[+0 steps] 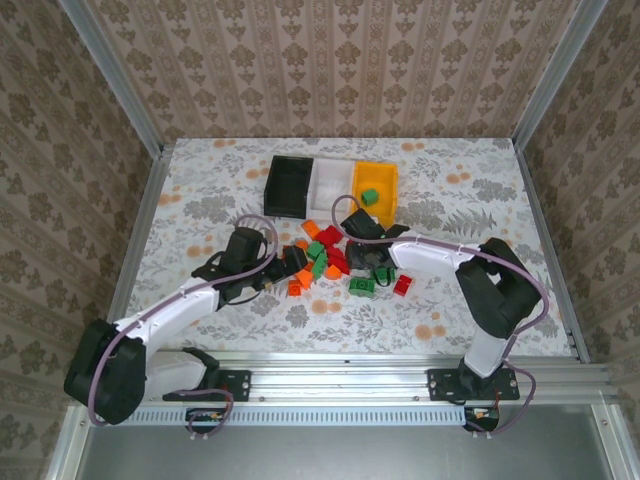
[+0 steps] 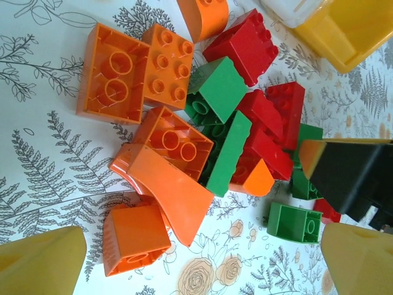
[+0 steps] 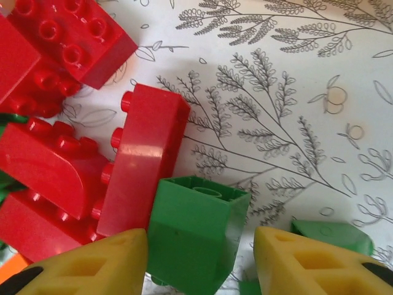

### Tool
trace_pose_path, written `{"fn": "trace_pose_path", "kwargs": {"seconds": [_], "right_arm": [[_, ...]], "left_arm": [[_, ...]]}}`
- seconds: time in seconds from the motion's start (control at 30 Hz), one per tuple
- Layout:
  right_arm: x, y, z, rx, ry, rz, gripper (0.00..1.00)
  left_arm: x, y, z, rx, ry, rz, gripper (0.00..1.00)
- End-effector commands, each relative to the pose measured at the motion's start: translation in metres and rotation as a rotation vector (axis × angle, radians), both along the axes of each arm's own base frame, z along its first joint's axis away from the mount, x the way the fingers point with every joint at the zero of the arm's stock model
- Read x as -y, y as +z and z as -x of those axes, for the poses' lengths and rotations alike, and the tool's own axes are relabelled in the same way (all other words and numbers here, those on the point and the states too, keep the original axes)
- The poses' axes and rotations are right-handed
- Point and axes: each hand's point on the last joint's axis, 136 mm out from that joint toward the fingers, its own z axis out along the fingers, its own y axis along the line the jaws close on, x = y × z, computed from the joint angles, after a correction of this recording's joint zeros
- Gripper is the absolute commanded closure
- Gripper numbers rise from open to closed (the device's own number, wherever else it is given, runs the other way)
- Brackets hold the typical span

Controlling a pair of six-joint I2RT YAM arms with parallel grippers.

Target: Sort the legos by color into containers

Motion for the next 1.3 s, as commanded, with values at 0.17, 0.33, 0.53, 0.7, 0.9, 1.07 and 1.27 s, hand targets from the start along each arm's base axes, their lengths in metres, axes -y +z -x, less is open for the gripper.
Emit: {"fn": "trace_pose_path", "kwargs": {"seconds": [0.17,0.33,0.53,0.7,0.9,1.07,1.27], "right_arm": [[0.01,-0.023,-0.002,-0.043,-0.046,0.067,0.49],[0.009,-0.027,-0.001,-0.055,-0.049,0.035,0.48],[0.008,-0.026,-0.008,-0.059,-0.06,-0.018,0.46],[0.002,-0.033,-0.008,-0.083,-0.044,-0.035,0.56],[0.009,-0.036,-0.007,-0.074,-0.049,-0.004,0.6],[0.007,-0.001,-0.014,0.02,-0.04,-0.024,0.64],[0.021,0.06,-0.055,0.156,-0.028,0.002,0.63]], "left_arm": [[-0.006,0.0,0.004,0.002,0.015,-0.024,0.0],[-0.006,-0.002,0.004,-0.003,0.014,-0.025,0.0],[-0.005,-0.004,0.003,-0.003,0.014,-0.028,0.0],[-0.001,-0.004,0.002,-0.018,-0.005,-0.024,0.0],[-0.004,-0.006,0.001,-0.01,0.004,-0.041,0.0],[-0.003,0.003,-0.002,0.004,-0.007,-0.046,0.0],[-0.003,0.008,-0.006,0.018,0.006,-0.044,0.0]]}}
